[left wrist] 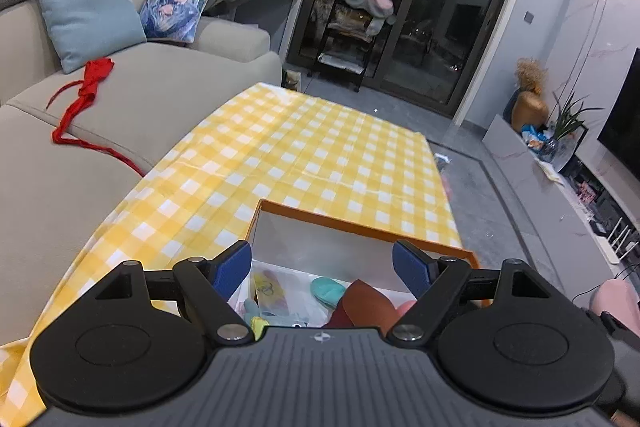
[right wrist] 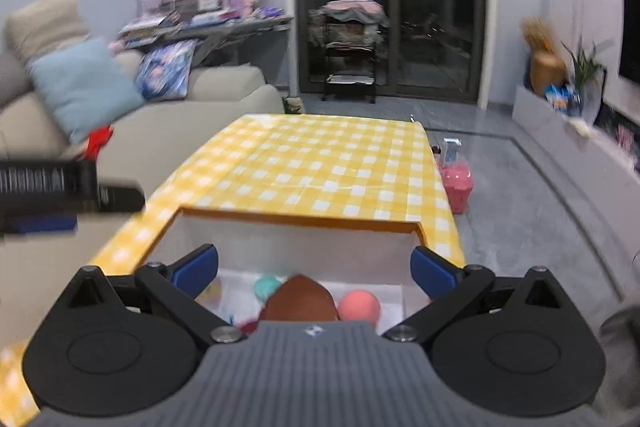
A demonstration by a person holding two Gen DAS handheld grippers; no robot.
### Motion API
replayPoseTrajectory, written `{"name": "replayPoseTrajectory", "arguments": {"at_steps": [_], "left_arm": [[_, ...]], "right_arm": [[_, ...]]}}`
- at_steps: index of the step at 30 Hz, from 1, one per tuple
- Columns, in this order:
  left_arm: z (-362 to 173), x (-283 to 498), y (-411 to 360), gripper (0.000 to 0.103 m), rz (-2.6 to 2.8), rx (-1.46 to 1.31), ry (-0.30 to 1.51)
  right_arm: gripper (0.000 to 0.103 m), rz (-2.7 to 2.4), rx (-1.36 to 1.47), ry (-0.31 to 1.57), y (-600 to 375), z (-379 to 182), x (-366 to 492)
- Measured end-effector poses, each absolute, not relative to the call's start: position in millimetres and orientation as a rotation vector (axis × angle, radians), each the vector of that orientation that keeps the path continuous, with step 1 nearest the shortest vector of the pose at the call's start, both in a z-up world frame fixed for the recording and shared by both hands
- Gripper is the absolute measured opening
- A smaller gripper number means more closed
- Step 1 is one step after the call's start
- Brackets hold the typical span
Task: Organize soft objects
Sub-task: 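Withdraw both tools from the orange box toward the remaining items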
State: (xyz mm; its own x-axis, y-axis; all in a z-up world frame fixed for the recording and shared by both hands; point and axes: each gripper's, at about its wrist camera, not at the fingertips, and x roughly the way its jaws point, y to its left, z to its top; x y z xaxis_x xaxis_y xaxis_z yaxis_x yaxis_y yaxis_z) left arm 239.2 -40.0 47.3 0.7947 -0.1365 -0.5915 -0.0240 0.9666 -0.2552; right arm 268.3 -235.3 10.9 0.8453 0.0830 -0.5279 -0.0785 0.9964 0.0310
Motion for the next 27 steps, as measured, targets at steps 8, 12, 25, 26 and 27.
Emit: {"name": "replayPoseTrajectory", "arguments": {"at_steps": [8,12,25,26,27], "left_arm": [[66,197,-17,0.094,-0.056,-0.331,0.654],[70,172,-3,0.094,-0.097,-0.336,0.661],[47,103,2,0.094,-0.151,-0.123,0.807],[45,100,5,0.094,-0.153,-0.115,0.824],[43,96,8,0.094,-0.152,-0.109,0.830]], "right_arm": [[0.100,0.097,0.150,0.488,-241,27,202],[0.100,0.099,0.204,0.448,-233,17,161],[0.100,0.298,0.182,0.749,-179,-67,75],[0.100,0.310,0.172,0.750,-175,-67,75],[0.100,0.312,0.165,0.748,-172,-68,74]]}}
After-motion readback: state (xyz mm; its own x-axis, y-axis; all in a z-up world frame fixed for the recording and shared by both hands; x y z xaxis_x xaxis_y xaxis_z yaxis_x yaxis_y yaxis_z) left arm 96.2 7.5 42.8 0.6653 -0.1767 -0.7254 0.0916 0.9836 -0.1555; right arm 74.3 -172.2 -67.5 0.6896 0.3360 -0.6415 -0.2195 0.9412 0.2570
